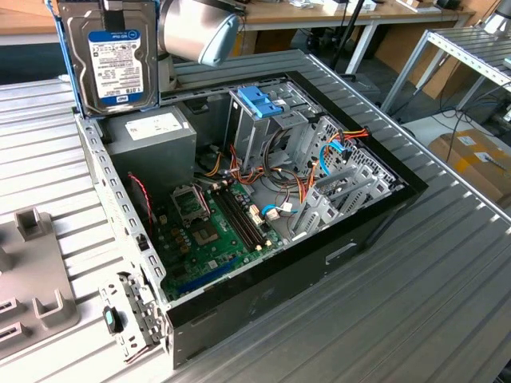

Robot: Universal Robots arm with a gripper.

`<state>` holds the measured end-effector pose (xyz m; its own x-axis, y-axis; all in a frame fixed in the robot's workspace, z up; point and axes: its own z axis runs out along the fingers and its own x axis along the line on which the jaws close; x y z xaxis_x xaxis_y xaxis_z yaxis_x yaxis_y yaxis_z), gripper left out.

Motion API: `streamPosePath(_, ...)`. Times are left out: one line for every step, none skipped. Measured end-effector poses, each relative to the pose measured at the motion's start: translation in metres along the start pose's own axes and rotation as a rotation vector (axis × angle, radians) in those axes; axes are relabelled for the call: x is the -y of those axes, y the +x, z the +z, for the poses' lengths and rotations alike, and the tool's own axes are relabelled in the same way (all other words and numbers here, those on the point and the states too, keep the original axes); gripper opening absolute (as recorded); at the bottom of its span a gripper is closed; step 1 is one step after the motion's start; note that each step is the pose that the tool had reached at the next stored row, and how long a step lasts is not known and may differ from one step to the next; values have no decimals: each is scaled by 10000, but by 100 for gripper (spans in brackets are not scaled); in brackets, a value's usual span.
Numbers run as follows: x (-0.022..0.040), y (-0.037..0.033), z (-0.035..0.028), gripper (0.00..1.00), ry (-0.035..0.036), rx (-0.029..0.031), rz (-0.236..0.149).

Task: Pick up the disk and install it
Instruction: 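Pick up the disk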

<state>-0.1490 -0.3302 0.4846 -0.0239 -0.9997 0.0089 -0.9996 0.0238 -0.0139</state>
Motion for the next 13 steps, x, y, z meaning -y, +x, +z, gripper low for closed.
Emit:
streamPosePath(19,-3,0,35,0,0,0)
streamPosePath(35,-5,0,35,0,0,0)
streamPosePath(47,-6,1,35,0,0,0)
streamPosePath(58,-6,1,35,0,0,1)
streamPosePath(65,-7,1,35,0,0,1)
streamPosePath(71,-7,0,35,0,0,0)
streamPosePath(71,-7,1,35,1,1,2)
streamPosePath(72,-8,1,35,0,0,2)
streamPosePath(73,-8,1,35,0,0,1)
streamPosePath(73,-8,1,35,0,0,1)
streamPosePath(73,-8,1,35,0,0,1)
streamPosePath(73,-8,1,35,0,0,1)
streamPosePath(73,-8,1,35,0,0,1)
